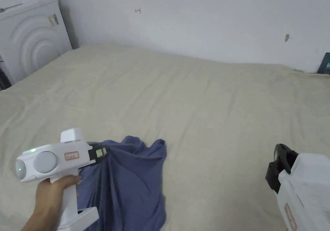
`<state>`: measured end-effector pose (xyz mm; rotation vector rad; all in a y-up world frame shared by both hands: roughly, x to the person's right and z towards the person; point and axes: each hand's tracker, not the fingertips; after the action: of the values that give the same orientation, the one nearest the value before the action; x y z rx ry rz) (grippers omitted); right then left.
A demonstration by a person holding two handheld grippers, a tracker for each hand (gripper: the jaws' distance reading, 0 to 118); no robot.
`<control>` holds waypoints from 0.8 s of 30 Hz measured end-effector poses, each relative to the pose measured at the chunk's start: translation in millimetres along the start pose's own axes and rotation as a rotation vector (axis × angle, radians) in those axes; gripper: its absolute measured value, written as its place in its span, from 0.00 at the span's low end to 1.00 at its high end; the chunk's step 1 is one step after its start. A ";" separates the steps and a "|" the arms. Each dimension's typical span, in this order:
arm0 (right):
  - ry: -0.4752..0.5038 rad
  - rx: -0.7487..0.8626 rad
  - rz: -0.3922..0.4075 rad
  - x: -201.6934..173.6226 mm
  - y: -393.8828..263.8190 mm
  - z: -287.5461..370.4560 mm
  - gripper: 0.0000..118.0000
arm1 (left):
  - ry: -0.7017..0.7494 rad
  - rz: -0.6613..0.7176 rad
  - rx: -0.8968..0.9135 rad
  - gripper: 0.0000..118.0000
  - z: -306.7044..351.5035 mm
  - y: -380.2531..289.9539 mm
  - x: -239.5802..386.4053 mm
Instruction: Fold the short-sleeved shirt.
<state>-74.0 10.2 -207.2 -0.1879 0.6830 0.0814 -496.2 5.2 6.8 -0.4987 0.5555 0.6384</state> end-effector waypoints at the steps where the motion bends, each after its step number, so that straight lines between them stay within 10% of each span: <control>1: -0.011 0.005 -0.003 4.7 1.0 4.1 0.00 | -0.024 -0.024 0.016 0.00 1.2 7.2 14.2; 24: -0.321 0.090 -0.045 122.4 13.7 99.7 0.00 | -0.597 -0.436 0.001 0.00 -21.2 5.8 327.1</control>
<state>80.5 45.0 -211.1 -0.1004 0.3612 0.0367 -287.9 131.8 -212.3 -0.3852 -0.1206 0.3395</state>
